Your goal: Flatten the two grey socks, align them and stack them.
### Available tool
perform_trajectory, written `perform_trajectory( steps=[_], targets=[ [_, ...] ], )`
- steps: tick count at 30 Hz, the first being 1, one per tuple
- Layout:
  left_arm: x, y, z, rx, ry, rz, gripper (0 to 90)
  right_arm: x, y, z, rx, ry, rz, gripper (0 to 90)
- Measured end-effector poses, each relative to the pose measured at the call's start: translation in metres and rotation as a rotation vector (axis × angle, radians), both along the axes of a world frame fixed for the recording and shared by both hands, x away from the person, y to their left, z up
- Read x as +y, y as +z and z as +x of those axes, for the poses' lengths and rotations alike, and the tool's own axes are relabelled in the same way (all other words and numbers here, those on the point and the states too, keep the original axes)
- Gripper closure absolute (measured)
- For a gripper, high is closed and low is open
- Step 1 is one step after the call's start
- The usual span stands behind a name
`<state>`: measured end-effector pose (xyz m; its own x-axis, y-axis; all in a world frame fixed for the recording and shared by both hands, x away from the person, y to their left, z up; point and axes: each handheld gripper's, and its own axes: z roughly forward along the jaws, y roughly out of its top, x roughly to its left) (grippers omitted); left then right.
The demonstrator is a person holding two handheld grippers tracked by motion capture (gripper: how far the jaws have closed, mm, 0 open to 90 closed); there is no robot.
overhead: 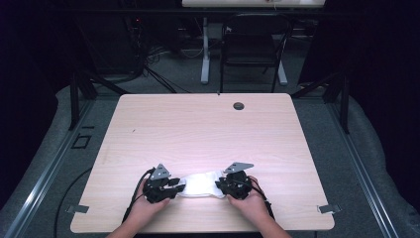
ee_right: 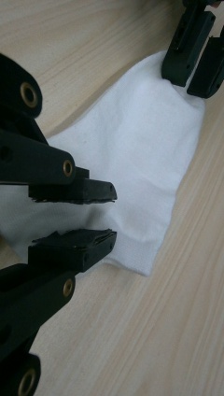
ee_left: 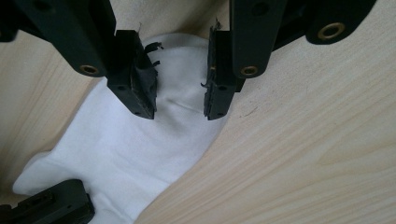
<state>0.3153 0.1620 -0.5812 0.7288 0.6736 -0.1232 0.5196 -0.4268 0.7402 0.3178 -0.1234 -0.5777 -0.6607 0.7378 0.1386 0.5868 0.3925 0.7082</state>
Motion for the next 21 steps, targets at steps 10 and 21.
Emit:
perform_trajectory(
  steps=[10,21],
  targets=[
    [0.0005,-0.0006,0.0004,0.011,0.018,-0.018,62.8,0.0011,-0.0018,0.0017,-0.022,0.003,0.002,74.1],
    [-0.0002,0.0033,-0.0007,-0.004,0.016,-0.014,55.8,0.0052,0.0009,-0.0005,-0.028,0.005,0.002,66.2]
  ],
)
